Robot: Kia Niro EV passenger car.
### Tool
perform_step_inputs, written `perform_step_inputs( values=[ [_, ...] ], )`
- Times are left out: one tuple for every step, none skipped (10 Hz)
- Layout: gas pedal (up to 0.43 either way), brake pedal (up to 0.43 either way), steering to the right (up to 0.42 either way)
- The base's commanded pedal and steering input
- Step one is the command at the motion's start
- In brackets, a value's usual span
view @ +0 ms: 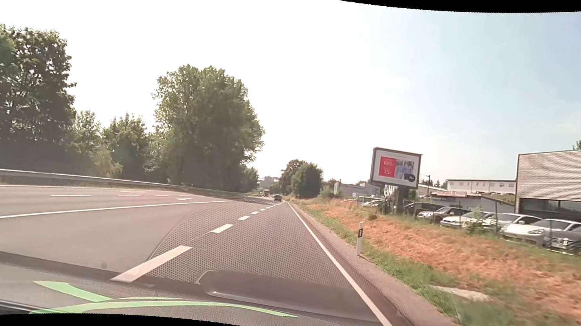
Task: Follow the waypoints while adhering to traffic rules and regulations
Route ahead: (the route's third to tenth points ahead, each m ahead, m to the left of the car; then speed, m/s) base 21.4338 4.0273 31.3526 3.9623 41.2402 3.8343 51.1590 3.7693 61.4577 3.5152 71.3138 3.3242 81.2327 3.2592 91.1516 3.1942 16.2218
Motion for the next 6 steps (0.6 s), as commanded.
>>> perform_step_inputs(
  values=[
    [0.791, 0.0, 0.0],
    [0.811, 0.0, -0.002],
    [0.811, 0.0, -0.003],
    [0.811, 0.0, -0.002],
    [0.811, 0.0, -0.002],
    [0.811, 0.0, -0.003]
  ],
)
